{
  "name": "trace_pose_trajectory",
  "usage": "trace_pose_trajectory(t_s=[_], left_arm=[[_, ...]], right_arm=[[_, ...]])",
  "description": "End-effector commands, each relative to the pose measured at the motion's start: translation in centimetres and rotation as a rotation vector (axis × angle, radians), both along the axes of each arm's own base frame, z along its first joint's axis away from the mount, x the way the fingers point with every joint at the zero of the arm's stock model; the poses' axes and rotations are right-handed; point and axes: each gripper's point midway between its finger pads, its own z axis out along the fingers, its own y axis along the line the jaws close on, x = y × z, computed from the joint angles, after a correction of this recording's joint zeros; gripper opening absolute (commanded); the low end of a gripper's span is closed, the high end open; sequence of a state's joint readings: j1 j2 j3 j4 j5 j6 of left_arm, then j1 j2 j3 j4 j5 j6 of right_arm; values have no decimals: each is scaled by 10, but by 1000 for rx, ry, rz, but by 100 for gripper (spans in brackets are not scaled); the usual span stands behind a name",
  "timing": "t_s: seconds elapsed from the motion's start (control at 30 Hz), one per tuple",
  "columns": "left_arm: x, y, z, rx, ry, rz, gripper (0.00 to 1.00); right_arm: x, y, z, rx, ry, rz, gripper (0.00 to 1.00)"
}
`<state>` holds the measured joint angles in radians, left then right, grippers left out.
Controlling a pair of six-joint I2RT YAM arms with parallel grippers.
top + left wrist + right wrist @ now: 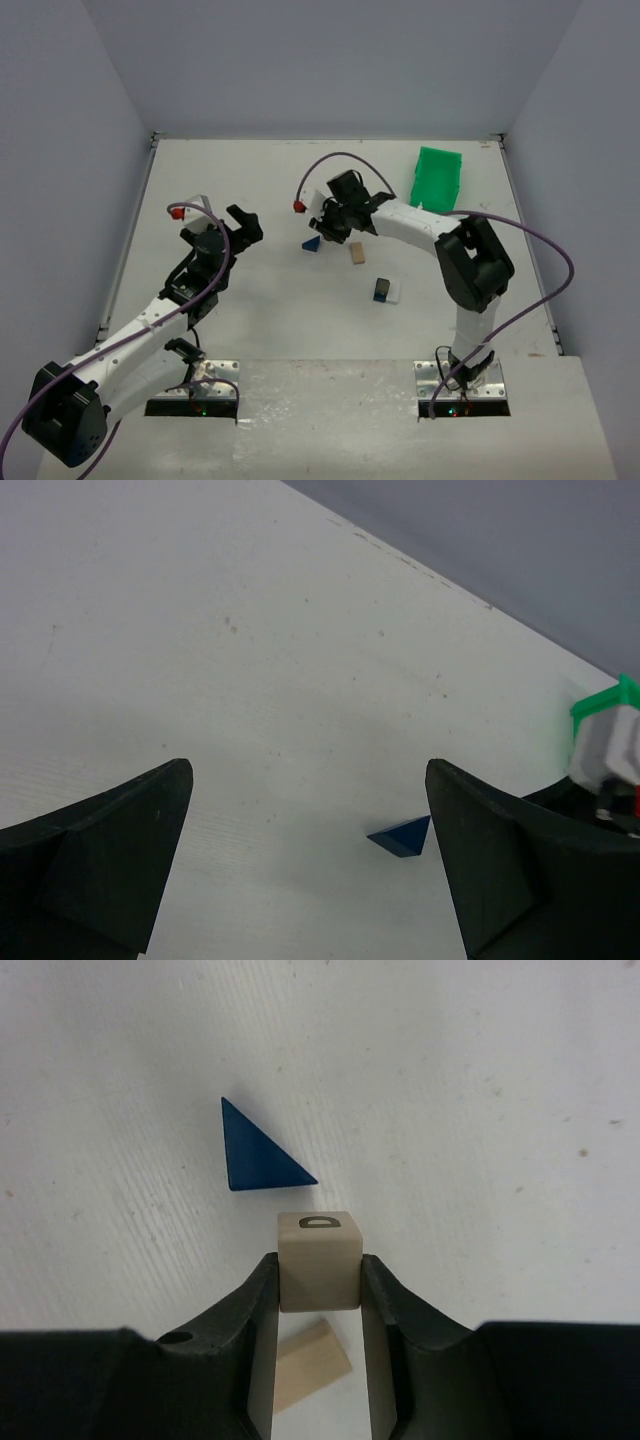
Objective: Build the wood block tower
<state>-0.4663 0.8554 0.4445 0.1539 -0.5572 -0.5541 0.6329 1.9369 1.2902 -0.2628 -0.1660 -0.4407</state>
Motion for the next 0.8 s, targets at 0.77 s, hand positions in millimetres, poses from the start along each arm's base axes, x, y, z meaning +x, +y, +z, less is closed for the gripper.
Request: trace_pose_trajectory(t_s=[0.77], left_arm=[[15, 22, 15, 88, -66, 117, 100]], right_arm=[[-104, -193, 56, 129, -135, 32, 20]])
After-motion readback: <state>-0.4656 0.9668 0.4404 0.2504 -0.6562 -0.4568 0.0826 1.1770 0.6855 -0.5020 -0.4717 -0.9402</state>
